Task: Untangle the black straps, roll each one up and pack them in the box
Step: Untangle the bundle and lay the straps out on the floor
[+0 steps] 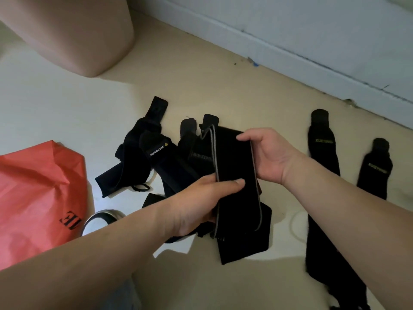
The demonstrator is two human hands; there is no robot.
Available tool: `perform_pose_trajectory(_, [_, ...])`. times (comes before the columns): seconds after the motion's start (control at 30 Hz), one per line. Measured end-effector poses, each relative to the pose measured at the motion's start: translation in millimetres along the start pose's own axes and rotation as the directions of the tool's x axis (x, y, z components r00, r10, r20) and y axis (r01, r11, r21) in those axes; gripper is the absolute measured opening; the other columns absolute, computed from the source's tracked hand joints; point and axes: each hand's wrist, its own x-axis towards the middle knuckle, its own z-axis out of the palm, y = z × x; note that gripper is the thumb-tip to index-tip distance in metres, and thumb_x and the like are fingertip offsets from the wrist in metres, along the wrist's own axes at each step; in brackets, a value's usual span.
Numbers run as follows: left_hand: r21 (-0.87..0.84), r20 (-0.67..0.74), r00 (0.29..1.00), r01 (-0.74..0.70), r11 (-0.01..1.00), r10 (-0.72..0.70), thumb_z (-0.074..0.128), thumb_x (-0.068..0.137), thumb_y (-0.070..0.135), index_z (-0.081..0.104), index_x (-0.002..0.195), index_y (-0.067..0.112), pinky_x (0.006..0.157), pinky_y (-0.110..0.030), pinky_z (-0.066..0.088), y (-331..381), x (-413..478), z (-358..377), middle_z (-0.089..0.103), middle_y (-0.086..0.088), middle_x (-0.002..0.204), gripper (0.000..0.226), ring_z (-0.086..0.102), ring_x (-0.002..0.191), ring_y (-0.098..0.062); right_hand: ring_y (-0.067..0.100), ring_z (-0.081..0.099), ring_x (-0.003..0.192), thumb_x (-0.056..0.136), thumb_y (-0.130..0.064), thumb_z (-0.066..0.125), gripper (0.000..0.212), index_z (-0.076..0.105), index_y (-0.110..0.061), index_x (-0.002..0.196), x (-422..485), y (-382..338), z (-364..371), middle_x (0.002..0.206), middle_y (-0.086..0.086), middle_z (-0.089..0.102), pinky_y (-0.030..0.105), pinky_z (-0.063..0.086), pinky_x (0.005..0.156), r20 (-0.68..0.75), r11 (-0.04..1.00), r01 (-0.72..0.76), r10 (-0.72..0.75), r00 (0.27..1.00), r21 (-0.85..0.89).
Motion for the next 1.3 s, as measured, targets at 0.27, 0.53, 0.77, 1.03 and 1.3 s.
perform_pose_trajectory(0.27, [-0.007, 0.092, 0.993, 0.078, 0.997, -0.077, 0.069, 0.100, 0.018, 0.070, 0.130, 0.019, 0.108, -0.043, 0.055, 11.3, 27.1, 64.1, 0.079, -0.006, 0.121, 0.030, 0.075, 0.116, -0.024, 0.041, 0.068, 0.112, 0.090, 0.005, 0.046, 0.047, 0.064, -0.004, 0.132, -40.8, -29.0, -42.5, 0.121, 0.023, 0.068, 0.061, 0.055, 0.104, -0.223, 0.968, 0.232, -0.248, 0.943, -0.097])
perform_pose_trajectory(0.53, [0.090, -0.032, 0.969, 0.248, 0.965, -0.246, 0.068, 0.103, 0.018, 0.072, 0.126, 0.021, 0.112, -0.050, 0.053, -54.3, 61.6, 91.2, 0.081, -0.002, 0.115, 0.024, 0.074, 0.116, -0.026, 0.040, 0.071, 0.115, 0.091, 0.006, 0.052, 0.044, 0.065, -0.009, 0.130, -45.4, 17.7, -119.6, 0.130, 0.021, 0.070, 0.050, 0.061, 0.099, -0.497, 0.999, 0.036, -0.033, 0.867, -0.003])
perform_pose_trajectory(0.77, [-0.007, -0.007, 0.942, 0.334, 0.942, -0.335, 0.072, 0.101, 0.032, 0.072, 0.129, 0.023, 0.110, -0.044, 0.054, -73.1, 84.2, 105.2, 0.080, -0.001, 0.119, 0.030, 0.075, 0.116, -0.023, 0.028, 0.075, 0.109, 0.104, -0.005, 0.062, 0.043, 0.067, -0.030, 0.139, -28.1, 18.5, -140.0, 0.123, 0.007, 0.076, 0.040, 0.066, 0.075, -0.490, 0.969, 0.244, -0.236, 0.839, -0.049])
perform_pose_trajectory(1.03, [0.133, 0.012, 0.954, 0.297, 0.946, -0.301, 0.073, 0.100, 0.016, 0.067, 0.136, 0.014, 0.109, -0.037, 0.055, -82.5, 115.7, 117.7, 0.076, -0.003, 0.127, 0.037, 0.071, 0.119, -0.021, 0.026, 0.045, 0.149, 0.108, -0.031, 0.060, 0.072, 0.022, -0.031, 0.169, -25.2, 15.2, -151.9, 0.167, 0.006, 0.040, 0.038, 0.041, 0.118, -0.571, 0.900, 0.070, -0.332, 0.751, -0.431])
perform_pose_trajectory(1.3, [0.051, -0.178, 0.956, 0.244, 0.968, -0.232, 0.069, 0.101, 0.019, 0.068, 0.128, 0.025, 0.100, -0.045, 0.061, -63.3, 149.5, 116.2, 0.080, -0.004, 0.114, 0.028, 0.076, 0.107, -0.025, 0.032, 0.074, 0.100, 0.094, -0.064, 0.069, 0.055, 0.064, -0.012, 0.112, -48.7, 75.5, -166.9, 0.110, 0.016, 0.074, 0.047, 0.063, 0.090, -0.511, 0.800, -0.531, 0.344, 0.788, -0.280])
